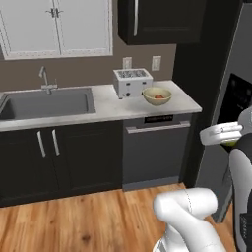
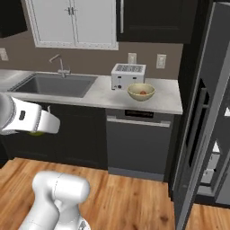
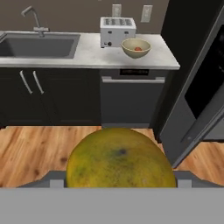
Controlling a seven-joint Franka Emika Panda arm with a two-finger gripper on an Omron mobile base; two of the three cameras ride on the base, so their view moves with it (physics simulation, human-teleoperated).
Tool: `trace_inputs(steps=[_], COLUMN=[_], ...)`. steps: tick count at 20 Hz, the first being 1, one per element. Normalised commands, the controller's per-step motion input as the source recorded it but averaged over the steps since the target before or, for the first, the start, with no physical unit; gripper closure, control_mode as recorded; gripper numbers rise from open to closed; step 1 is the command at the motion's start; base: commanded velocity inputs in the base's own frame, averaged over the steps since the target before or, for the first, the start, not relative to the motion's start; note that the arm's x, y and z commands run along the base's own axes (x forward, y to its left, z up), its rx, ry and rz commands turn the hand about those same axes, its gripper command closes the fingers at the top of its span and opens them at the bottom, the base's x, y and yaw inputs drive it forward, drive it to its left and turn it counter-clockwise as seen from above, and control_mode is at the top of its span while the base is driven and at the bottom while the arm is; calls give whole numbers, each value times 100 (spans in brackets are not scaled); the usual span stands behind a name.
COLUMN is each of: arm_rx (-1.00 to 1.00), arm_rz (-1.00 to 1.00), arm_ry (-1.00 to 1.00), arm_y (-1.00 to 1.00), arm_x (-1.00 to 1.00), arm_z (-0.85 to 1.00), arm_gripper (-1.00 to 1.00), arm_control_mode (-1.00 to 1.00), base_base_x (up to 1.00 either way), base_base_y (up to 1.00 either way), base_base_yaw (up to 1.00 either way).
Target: Take the sweet potato, orange, and garlic from the freezer and place them in the bowl on the counter.
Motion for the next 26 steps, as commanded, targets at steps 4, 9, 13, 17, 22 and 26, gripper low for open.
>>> trace_inputs(steps=[4,9,13,17,22,26], arm_rx=[0,0,0,0,0,0], arm_rz=[0,0,0,0,0,0], arm_ry=[0,0,0,0,0,0], arm_y=[0,0,0,0,0,0], arm_x=[0,0,0,0,0,0], arm_z=[0,0,0,0,0,0], arm_gripper=[100,100,100,100,100,100], arm_control_mode=[100,100,100,100,100,100], base_base_x=[46,61,68,70,66,63], base_base_y=[18,0,0,-2,-11,-14], base_base_yaw=[-1,-2,-1,0,0,0])
